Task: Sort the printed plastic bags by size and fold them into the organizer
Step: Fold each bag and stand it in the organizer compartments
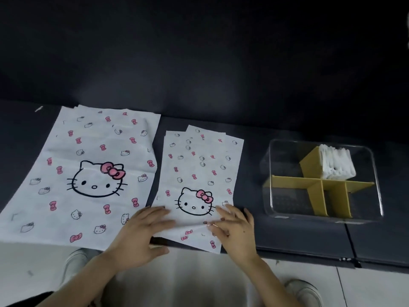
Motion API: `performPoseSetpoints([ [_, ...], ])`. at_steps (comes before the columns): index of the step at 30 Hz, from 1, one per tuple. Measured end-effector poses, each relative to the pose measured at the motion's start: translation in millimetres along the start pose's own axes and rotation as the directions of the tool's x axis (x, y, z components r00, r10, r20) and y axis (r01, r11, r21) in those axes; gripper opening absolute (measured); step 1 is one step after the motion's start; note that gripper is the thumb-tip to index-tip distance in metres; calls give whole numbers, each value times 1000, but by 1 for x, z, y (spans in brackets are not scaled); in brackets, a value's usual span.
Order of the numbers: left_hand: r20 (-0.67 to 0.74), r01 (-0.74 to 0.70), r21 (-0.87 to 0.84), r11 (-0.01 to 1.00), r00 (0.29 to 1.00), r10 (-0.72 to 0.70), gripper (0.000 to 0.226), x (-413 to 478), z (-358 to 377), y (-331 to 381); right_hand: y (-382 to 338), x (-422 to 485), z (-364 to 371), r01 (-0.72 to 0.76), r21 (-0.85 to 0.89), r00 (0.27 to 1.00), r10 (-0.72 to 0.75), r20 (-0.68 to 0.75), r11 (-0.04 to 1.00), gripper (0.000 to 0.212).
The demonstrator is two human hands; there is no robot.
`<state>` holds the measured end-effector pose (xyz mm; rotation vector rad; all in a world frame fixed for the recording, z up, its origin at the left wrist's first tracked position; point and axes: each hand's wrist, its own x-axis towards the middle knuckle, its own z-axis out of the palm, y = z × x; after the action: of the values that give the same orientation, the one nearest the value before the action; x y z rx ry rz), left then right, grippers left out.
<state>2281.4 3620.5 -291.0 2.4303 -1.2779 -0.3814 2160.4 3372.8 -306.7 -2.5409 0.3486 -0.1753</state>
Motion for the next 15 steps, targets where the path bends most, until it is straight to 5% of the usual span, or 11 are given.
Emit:
performPoseSetpoints([
  [2,-80,-14,-148,989,997,2,58,2,-7,1,-5,4,-17,-112,252,992,94,85,961,27],
  [5,-53,206,-418,885,967,-250,50,5,-18,8,-8,14,-44,-386,585,910,190,369,714,34],
  [8,-5,343,-517,784,915,-403,9,10,-12,12,-4,25,-57,-533,625,832,221,509,569,33],
  [10,-31,358,-540,762,896,-444,32,15,-7,20,-4,31,-58,-584,621,800,243,548,523,28],
  [13,-88,368,-650,665,833,-547,38,27,-1,32,-6,38,-56,-628,688,775,376,508,363,27],
  [15,-127,396,-633,665,795,-594,39,35,3,39,-6,39,-53,-632,692,759,460,461,350,33],
])
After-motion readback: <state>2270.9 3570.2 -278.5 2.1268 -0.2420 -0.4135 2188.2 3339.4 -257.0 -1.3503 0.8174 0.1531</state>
